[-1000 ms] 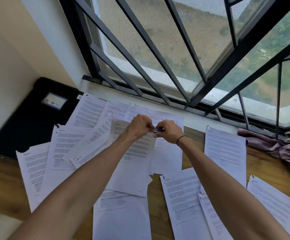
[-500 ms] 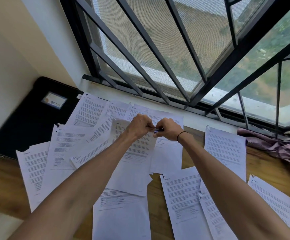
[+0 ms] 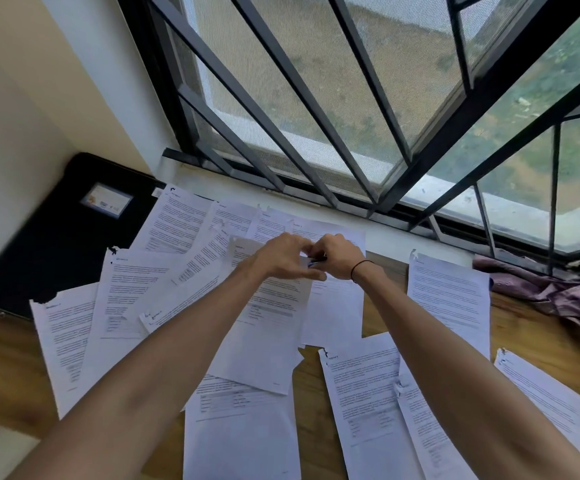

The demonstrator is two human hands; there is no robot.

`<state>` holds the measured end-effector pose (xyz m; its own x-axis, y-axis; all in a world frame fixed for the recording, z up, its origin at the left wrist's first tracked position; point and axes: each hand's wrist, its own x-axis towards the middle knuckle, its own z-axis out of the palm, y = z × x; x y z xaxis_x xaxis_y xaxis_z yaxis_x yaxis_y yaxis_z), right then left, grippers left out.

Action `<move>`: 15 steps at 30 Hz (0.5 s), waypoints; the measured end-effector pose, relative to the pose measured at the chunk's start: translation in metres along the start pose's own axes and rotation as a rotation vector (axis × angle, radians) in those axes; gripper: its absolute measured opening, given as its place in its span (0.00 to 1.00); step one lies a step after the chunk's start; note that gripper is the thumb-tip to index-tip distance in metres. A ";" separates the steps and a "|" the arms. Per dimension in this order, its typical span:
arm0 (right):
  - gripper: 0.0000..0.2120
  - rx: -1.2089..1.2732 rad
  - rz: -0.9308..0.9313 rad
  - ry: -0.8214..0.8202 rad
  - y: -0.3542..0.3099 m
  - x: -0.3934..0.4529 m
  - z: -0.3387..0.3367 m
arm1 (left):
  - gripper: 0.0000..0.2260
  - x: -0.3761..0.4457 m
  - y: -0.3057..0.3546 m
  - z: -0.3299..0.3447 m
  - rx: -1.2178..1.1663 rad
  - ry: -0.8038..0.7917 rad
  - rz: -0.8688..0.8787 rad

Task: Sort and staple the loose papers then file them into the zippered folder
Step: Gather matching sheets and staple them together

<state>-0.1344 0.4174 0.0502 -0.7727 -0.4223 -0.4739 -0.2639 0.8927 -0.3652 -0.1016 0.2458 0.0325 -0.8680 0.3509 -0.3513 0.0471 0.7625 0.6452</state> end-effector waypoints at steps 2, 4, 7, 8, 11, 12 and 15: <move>0.03 -0.035 0.007 0.005 -0.003 0.001 0.002 | 0.23 0.008 -0.002 0.003 -0.050 0.003 -0.026; 0.03 -0.038 0.021 0.027 -0.003 0.001 0.005 | 0.18 0.013 -0.003 0.006 -0.103 -0.004 -0.026; 0.02 -0.008 0.050 0.086 -0.002 0.000 0.009 | 0.17 0.016 -0.003 0.005 -0.110 0.017 -0.003; 0.03 -0.001 0.058 0.096 -0.001 0.001 0.010 | 0.16 0.017 -0.003 0.005 -0.107 0.017 -0.002; 0.08 -0.001 0.070 0.089 0.000 0.002 0.008 | 0.16 0.020 -0.003 0.006 -0.074 0.015 0.025; 0.09 -0.007 0.073 0.076 0.001 0.003 0.007 | 0.16 0.019 -0.002 0.006 -0.059 0.009 0.021; 0.09 -0.001 0.048 0.032 0.005 0.004 0.006 | 0.27 0.012 -0.006 0.006 0.014 -0.015 -0.024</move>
<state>-0.1353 0.4191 0.0419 -0.8029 -0.3733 -0.4648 -0.2260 0.9121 -0.3421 -0.1096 0.2490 0.0200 -0.8616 0.3406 -0.3765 0.0337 0.7784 0.6269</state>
